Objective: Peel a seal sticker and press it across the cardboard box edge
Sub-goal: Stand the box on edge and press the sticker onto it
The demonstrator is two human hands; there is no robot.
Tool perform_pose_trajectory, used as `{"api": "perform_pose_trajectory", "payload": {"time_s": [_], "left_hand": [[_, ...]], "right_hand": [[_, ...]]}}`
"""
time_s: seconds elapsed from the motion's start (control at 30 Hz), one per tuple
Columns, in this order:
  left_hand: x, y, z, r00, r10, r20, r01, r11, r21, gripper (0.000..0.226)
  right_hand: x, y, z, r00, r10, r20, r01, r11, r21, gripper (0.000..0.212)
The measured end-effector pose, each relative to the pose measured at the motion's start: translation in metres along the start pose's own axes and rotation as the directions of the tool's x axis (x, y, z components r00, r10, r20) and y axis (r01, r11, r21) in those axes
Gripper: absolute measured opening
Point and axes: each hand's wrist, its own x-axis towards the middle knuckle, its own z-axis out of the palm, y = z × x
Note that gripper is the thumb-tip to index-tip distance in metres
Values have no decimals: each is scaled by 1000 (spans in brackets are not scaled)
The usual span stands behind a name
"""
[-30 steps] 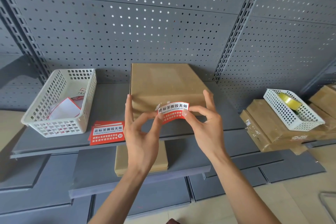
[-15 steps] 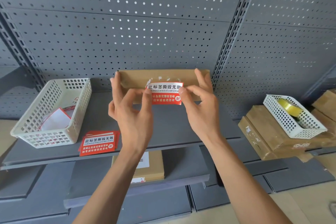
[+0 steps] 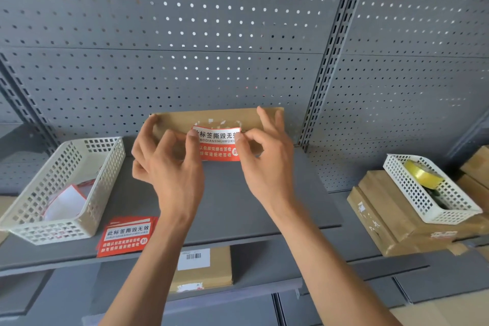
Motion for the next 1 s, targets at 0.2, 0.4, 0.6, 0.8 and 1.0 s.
{"api": "perform_pose_trajectory", "payload": {"time_s": [0.2,0.4,0.6,0.8,1.0], "left_hand": [[3,1,4,999,-8,-43,8,1000,4,38],[0,-1,9,998,-6,-58,8,999,35,32],[4,-2,11,997,0,-75,4,998,62,35],[7,-5,14,996,33,-80,-24,994,109,35],[10,-7,16,994,53,-97,-40,991,129,36]], "right_hand": [[4,4,1,1000,-3,-3,3,996,-90,30],[11,8,3,999,-9,-35,4,986,-166,28],[12,12,10,997,-61,-54,50,980,-192,27],[17,17,13,993,-86,-83,67,976,-209,27],[19,20,17,988,-108,-113,86,978,-188,27]]}}
